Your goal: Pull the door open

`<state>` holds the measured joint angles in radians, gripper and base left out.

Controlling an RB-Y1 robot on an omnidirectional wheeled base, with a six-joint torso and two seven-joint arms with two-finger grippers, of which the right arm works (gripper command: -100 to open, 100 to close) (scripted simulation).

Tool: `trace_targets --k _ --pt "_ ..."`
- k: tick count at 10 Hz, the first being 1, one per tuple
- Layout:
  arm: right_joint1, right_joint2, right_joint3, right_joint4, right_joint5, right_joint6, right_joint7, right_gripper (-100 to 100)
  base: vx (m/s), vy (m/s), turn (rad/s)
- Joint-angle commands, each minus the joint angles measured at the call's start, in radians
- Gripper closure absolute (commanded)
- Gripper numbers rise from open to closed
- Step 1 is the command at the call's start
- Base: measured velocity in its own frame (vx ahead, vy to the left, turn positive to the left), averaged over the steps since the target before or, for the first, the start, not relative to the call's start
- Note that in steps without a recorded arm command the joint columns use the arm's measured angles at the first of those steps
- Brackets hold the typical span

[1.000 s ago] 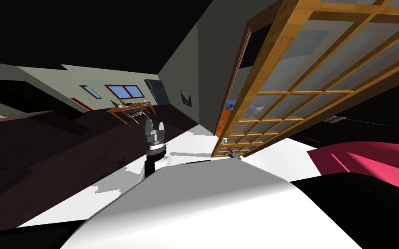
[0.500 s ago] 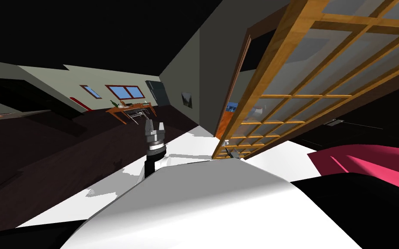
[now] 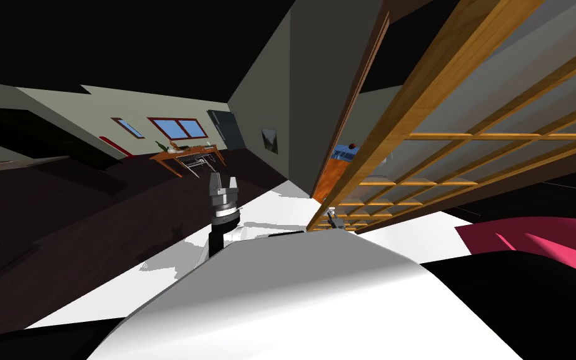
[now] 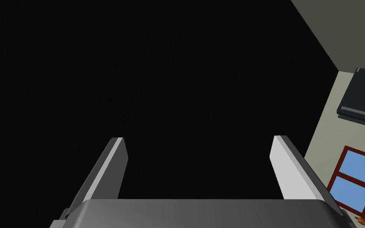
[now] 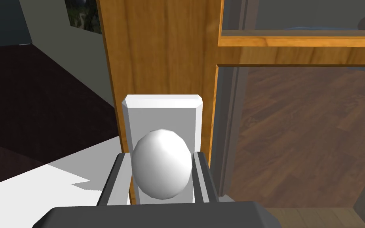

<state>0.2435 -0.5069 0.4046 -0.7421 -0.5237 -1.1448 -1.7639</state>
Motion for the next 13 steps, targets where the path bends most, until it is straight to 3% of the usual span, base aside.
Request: trace_targets --k 1,4,6,13 --pt "0.002 -0.001 0.0 0.001 0.0 -0.001 0.0 100 -0.028 0.005 -0.001" --pt "0.002 -0.001 0.0 0.001 0.0 -0.001 0.0 100 -0.009 0.0 -0.002" --pt "0.008 -0.008 0.013 0.009 0.008 -0.015 -0.012 100 -0.12 -0.035 0.111" --pt "0.032 -0.046 0.056 0.039 0.034 -0.09 -0.061 100 -0.197 -0.042 0.113"
